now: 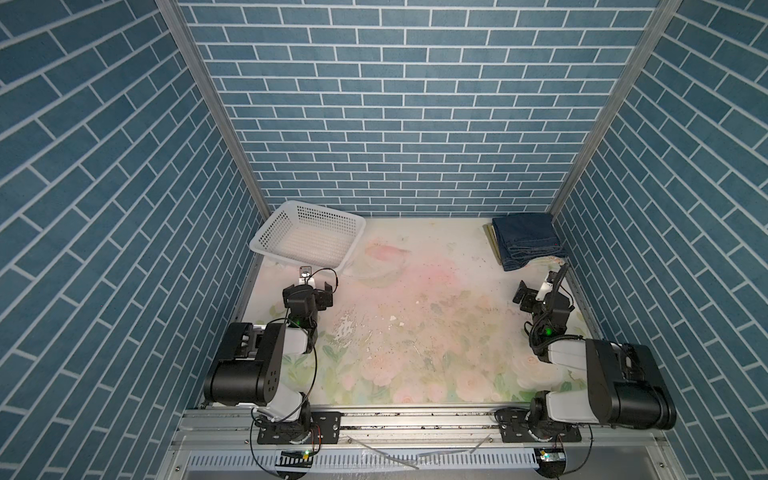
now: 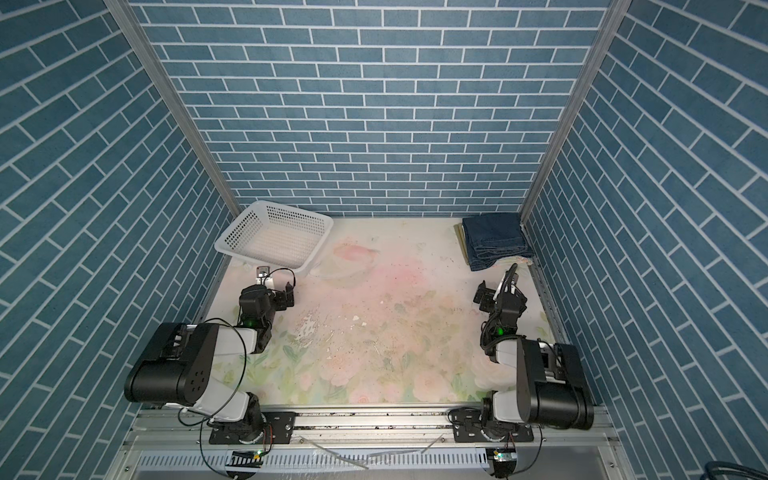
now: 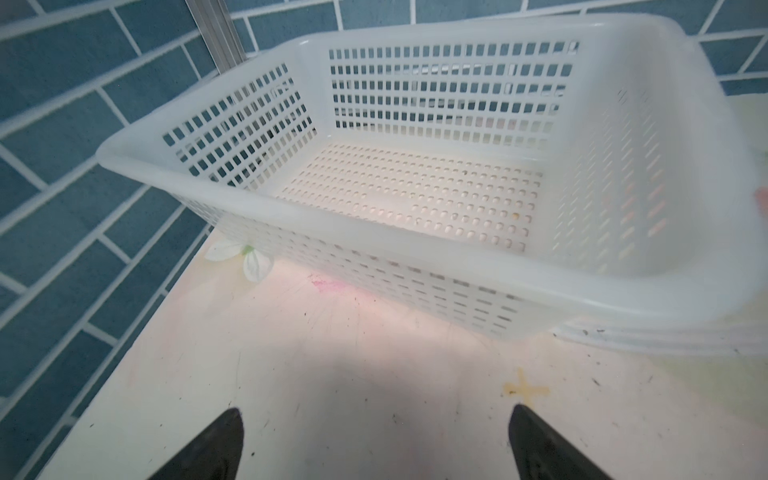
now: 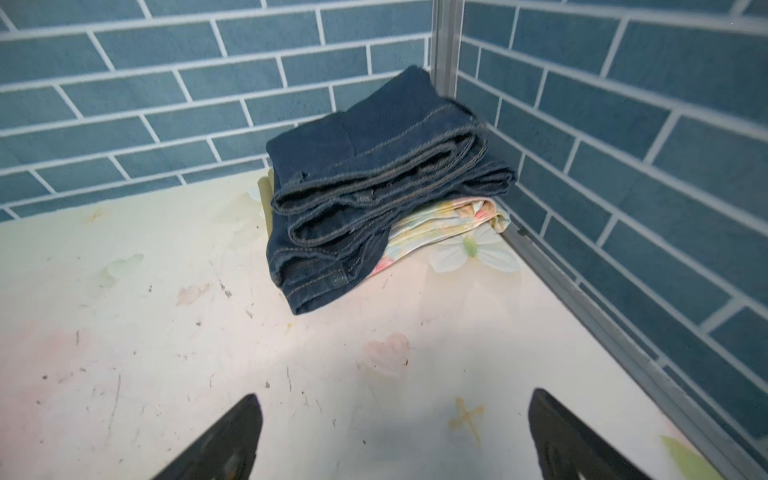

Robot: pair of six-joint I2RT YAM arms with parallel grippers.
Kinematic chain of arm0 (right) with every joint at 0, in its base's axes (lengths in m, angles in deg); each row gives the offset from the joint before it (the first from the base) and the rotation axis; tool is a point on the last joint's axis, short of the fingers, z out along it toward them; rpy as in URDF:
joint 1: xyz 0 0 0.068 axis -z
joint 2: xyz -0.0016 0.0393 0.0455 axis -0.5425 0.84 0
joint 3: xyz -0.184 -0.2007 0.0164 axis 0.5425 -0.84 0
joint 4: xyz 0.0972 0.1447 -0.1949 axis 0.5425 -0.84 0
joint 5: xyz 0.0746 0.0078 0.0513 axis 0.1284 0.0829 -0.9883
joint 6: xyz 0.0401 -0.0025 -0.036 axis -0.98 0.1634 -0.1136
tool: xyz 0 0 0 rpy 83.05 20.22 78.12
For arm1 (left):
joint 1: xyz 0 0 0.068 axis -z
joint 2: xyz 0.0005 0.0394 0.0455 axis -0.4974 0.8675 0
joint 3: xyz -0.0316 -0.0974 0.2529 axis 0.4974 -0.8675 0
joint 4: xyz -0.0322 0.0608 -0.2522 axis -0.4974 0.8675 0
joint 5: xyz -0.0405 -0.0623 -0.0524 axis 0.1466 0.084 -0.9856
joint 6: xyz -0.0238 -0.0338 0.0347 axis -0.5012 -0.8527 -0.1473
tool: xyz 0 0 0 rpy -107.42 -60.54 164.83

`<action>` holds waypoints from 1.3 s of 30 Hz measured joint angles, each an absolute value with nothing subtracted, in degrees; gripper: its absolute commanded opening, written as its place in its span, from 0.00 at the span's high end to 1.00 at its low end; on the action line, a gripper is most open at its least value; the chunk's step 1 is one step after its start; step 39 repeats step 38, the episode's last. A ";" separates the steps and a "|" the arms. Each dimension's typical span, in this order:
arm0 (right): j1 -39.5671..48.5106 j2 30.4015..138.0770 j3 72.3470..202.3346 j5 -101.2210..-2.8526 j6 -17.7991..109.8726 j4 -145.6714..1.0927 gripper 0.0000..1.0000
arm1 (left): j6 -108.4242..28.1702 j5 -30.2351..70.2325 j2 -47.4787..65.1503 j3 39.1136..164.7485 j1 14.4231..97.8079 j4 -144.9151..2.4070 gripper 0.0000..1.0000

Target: Fold and stack the skirts

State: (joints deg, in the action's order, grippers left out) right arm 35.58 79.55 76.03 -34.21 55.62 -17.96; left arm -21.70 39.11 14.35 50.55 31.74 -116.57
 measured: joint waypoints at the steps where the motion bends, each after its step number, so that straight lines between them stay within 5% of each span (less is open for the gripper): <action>1: 35.55 81.54 76.03 -34.65 56.01 -16.93 0.01 | -21.54 39.00 14.35 50.57 31.72 -116.79 0.00; 39: 35.75 84.95 82.09 -40.79 58.26 -24.78 0.01 | -21.30 38.67 14.35 50.60 31.85 -117.56 0.00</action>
